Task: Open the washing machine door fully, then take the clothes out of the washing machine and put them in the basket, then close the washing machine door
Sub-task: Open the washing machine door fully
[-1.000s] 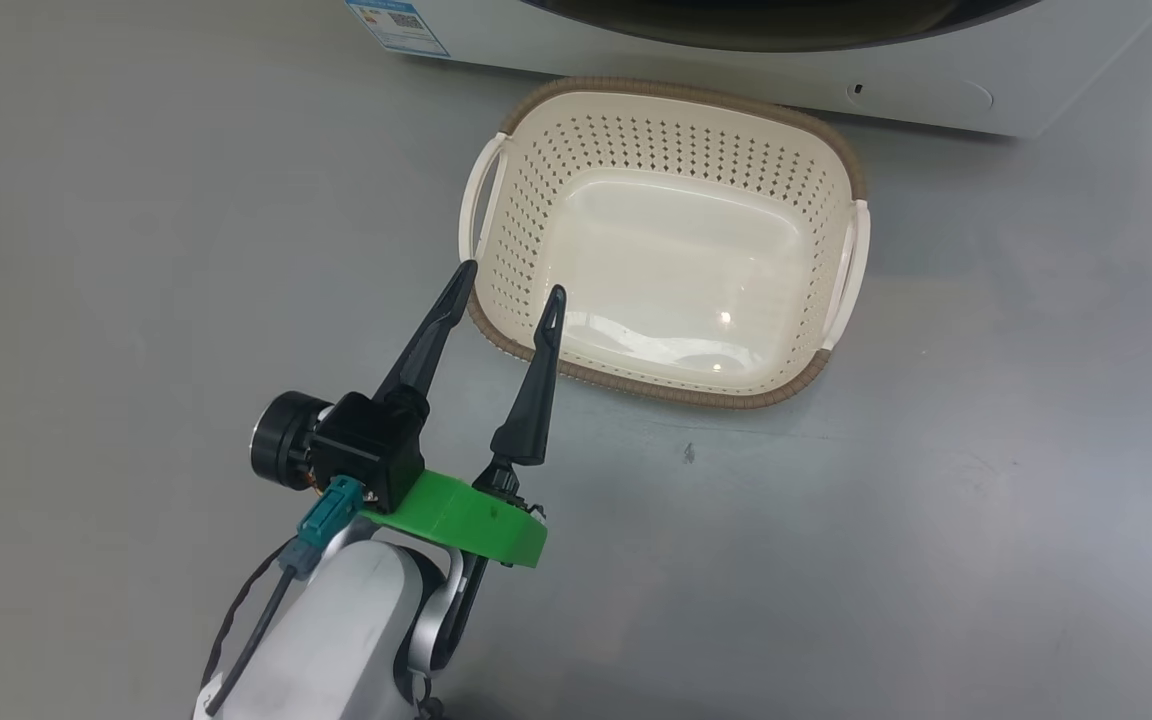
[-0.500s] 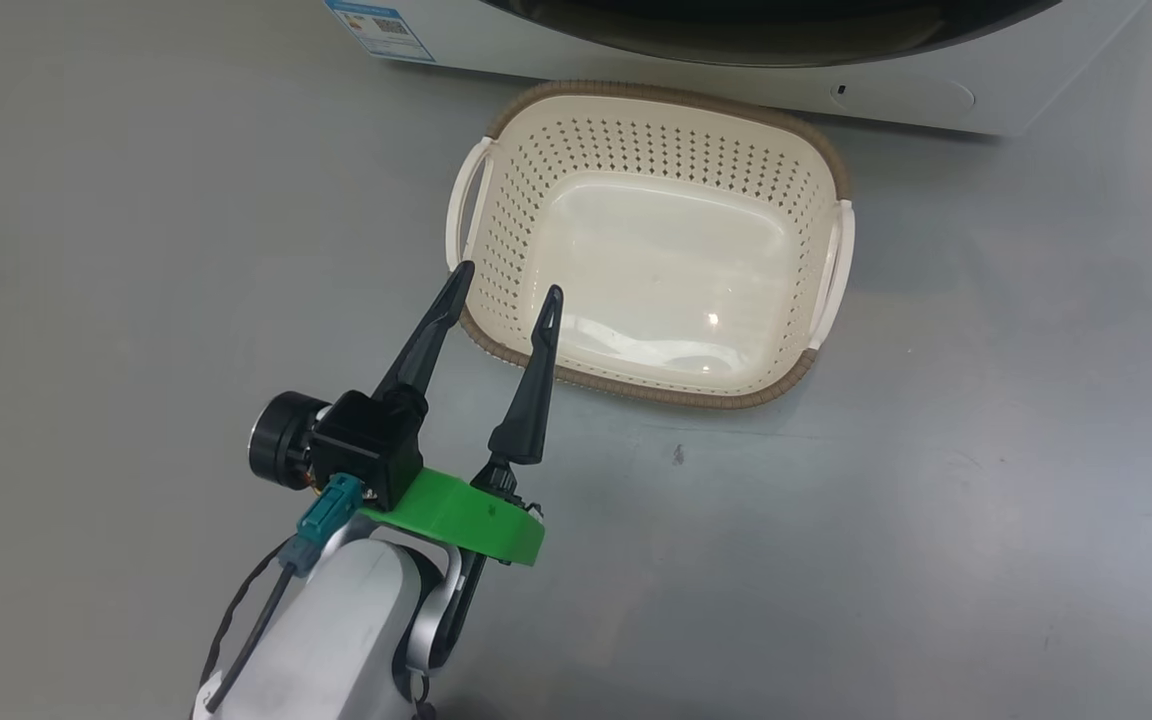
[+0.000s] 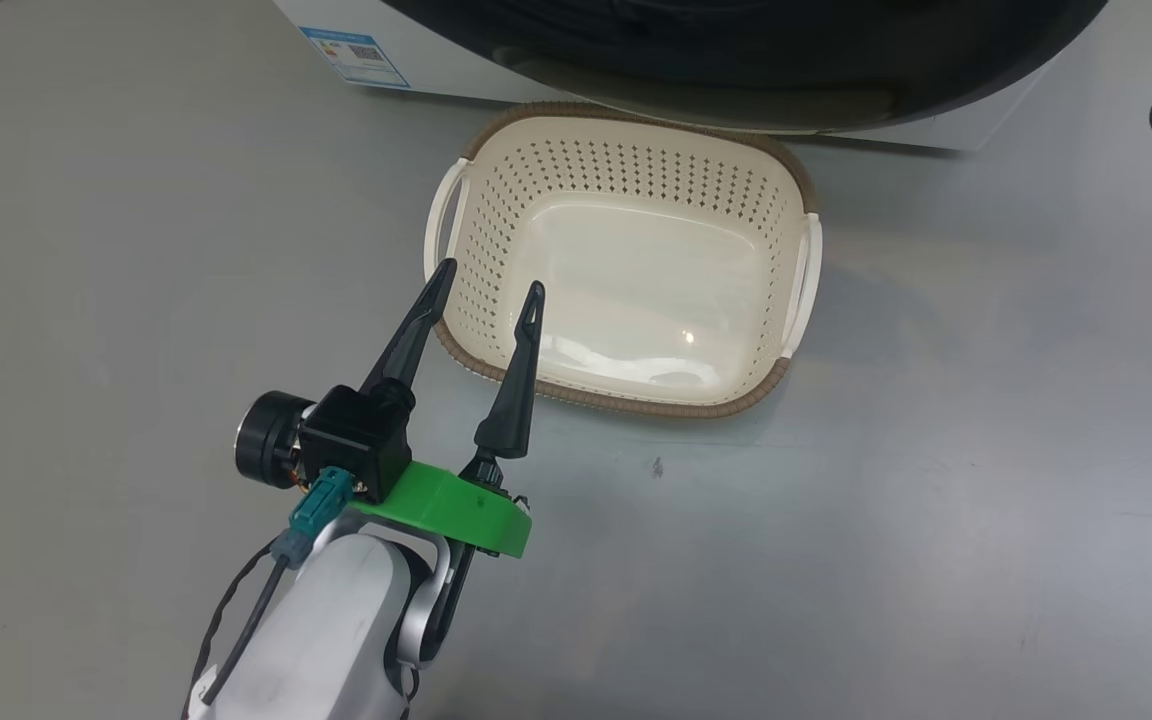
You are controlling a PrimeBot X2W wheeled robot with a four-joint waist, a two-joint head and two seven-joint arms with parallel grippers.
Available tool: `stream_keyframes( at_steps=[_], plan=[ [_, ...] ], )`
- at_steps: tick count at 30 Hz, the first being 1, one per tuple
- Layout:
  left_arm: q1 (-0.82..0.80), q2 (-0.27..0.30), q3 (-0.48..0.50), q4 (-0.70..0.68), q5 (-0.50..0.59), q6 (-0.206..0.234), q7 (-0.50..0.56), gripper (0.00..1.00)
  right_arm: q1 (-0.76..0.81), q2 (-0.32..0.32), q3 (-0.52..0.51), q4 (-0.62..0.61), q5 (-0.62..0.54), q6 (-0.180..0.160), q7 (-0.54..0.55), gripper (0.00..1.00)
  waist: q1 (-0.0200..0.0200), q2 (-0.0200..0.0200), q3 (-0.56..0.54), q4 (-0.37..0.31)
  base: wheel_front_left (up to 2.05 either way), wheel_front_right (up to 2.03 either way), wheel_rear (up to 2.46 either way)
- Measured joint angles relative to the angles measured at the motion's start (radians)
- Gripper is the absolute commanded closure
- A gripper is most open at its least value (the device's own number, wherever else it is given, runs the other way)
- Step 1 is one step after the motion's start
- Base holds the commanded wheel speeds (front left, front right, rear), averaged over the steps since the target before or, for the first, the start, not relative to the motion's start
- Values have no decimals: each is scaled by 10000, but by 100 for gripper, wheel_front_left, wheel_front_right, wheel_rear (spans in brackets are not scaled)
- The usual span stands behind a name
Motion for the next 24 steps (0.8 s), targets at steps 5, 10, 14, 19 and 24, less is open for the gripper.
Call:
stream_keyframes(
  at_steps=[5, 10, 14, 19, 24],
  plan=[
    [1, -6, 92, 63, 48, 0, -2, 0, 297, 86, 201, 84, 6, 94, 351, 100, 0, 0, -142, -114, 0, 0, 0],
    [2, -8, 203, 123, 61, 0, -2, 0, 561, 207, 247, 92, 81, 253, 589, 100, 0, 0, -303, -200, 0, 0, 0],
    [16, -8, 274, 190, 67, 0, 0, 0, 813, 303, 284, 100, 184, 353, 775, 100, 0, 0, -454, -253, 0, 0, 0],
    [57, -10, 360, 307, 251, 0, 0, 0, 1173, 531, 430, 117, 242, 562, 1026, 100, 0, 0, -692, -324, 0, 0, 0],
    [167, -10, 408, 424, 332, 0, -2, 0, 1563, 807, 600, 142, 295, 792, 1216, 100, -1, 0, -938, -372, 0, 0, 0]
  ],
)
